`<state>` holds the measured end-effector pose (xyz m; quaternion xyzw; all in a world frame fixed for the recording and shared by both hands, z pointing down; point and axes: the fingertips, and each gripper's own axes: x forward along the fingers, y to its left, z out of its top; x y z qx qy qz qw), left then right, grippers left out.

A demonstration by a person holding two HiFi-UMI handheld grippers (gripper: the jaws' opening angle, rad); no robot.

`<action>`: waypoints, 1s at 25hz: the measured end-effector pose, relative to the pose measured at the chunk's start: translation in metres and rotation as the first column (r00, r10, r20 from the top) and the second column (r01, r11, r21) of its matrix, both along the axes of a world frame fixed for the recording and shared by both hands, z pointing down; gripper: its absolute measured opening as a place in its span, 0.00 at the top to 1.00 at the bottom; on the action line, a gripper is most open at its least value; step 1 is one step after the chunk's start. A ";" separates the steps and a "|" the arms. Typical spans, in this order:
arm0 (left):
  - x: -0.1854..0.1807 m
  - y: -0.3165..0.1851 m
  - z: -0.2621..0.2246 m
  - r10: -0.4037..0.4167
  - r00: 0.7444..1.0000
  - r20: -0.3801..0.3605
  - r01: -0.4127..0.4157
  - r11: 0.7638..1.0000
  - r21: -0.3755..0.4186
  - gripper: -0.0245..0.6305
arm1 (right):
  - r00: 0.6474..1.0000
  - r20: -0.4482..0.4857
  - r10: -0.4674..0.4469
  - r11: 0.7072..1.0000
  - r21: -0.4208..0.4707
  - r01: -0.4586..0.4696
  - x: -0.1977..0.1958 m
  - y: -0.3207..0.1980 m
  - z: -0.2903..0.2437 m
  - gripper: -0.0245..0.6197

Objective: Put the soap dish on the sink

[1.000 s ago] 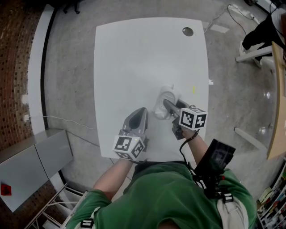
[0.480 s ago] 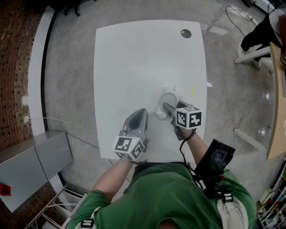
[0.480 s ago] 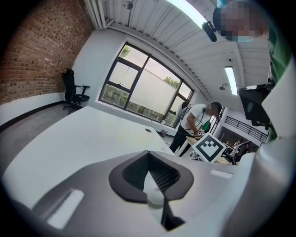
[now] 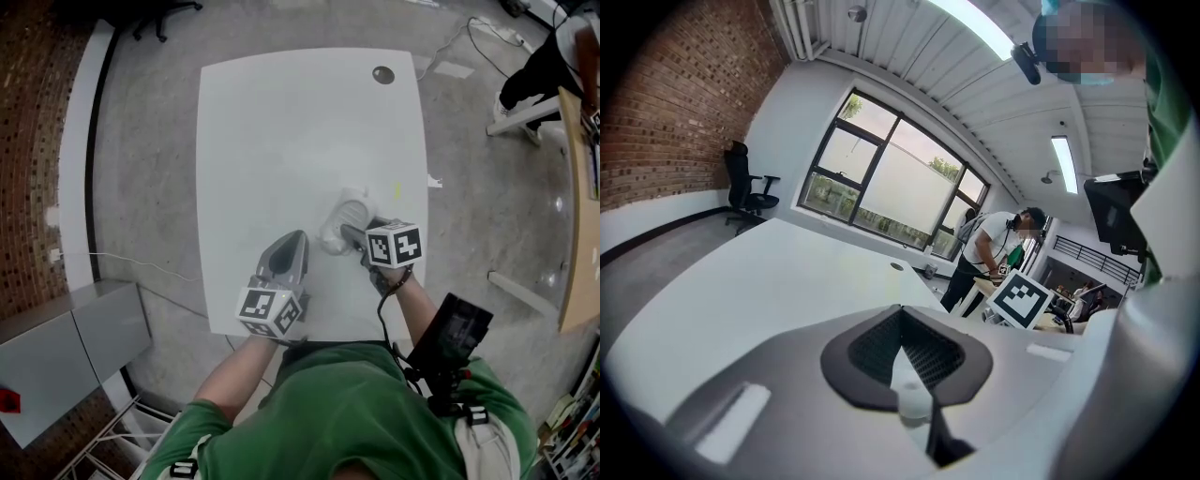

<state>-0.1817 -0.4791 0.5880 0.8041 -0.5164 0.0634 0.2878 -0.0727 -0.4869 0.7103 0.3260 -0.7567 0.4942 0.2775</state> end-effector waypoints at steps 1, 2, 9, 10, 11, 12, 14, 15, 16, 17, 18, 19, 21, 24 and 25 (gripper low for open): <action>0.001 0.000 0.000 0.002 1.000 -0.002 -0.002 1.000 0.000 0.95 | 1.000 -0.008 -0.018 1.000 -0.007 0.018 0.000 0.002 0.001 0.60; 0.001 0.001 0.000 0.003 1.000 -0.003 -0.003 1.000 0.000 0.95 | 0.999 -0.015 -0.033 0.999 -0.012 0.033 0.001 0.004 0.002 0.60; 0.003 0.001 -0.002 0.013 1.000 -0.008 -0.013 1.000 0.007 0.95 | 0.996 0.004 -0.091 0.994 -0.054 0.091 0.006 0.008 0.000 0.60; 0.003 0.001 -0.002 0.013 1.000 -0.009 -0.013 1.000 0.008 0.95 | 0.997 0.012 -0.080 0.995 -0.054 0.081 0.008 0.007 -0.002 0.60; 0.002 0.001 -0.003 0.013 1.000 -0.011 -0.013 1.000 0.010 0.95 | 0.998 0.019 -0.068 0.996 -0.053 0.069 0.009 0.006 -0.003 0.60; 0.002 0.002 -0.003 0.015 1.000 -0.013 -0.014 1.000 0.011 0.95 | 0.998 0.021 -0.056 0.997 -0.050 0.057 0.011 0.006 -0.005 0.60; 0.002 0.003 -0.005 0.019 1.000 -0.014 -0.019 1.000 0.018 0.95 | 0.999 0.019 -0.037 0.999 -0.034 0.038 0.014 0.006 -0.009 0.60; 0.002 0.004 -0.006 0.022 1.000 -0.014 -0.021 1.000 0.022 0.95 | 0.999 0.018 -0.030 0.999 -0.025 0.030 0.015 0.006 -0.012 0.60; 0.002 0.006 -0.008 0.024 1.000 -0.014 -0.024 0.999 0.027 0.95 | 1.000 0.016 -0.023 1.000 -0.015 0.023 0.017 0.006 -0.015 0.60; 0.003 0.007 -0.010 0.027 1.000 -0.014 -0.026 0.999 0.033 0.95 | 1.000 0.013 -0.016 1.000 -0.004 0.016 0.018 0.007 -0.019 0.60; 0.004 0.009 -0.012 0.030 0.999 -0.014 -0.030 0.999 0.039 0.95 | 1.000 0.009 -0.008 1.000 0.008 0.008 0.020 0.008 -0.022 0.60; 0.004 0.010 -0.015 0.035 0.999 -0.013 -0.034 0.998 0.046 0.95 | 1.000 0.003 0.000 1.000 0.022 0.000 0.022 0.009 -0.026 0.60; 0.005 0.016 -0.021 0.045 0.999 -0.012 -0.044 0.997 0.063 0.95 | 1.000 -0.016 0.017 0.998 0.055 -0.016 0.024 0.014 -0.034 0.60; 0.005 0.028 -0.031 0.057 0.998 -0.010 -0.055 0.995 0.088 0.95 | 0.998 -0.047 0.038 0.992 0.126 -0.032 0.027 0.024 -0.049 0.60; 0.004 0.033 -0.034 0.059 0.998 -0.011 -0.057 0.994 0.097 0.95 | 0.997 -0.061 0.047 0.987 0.155 -0.038 0.029 0.028 -0.056 0.60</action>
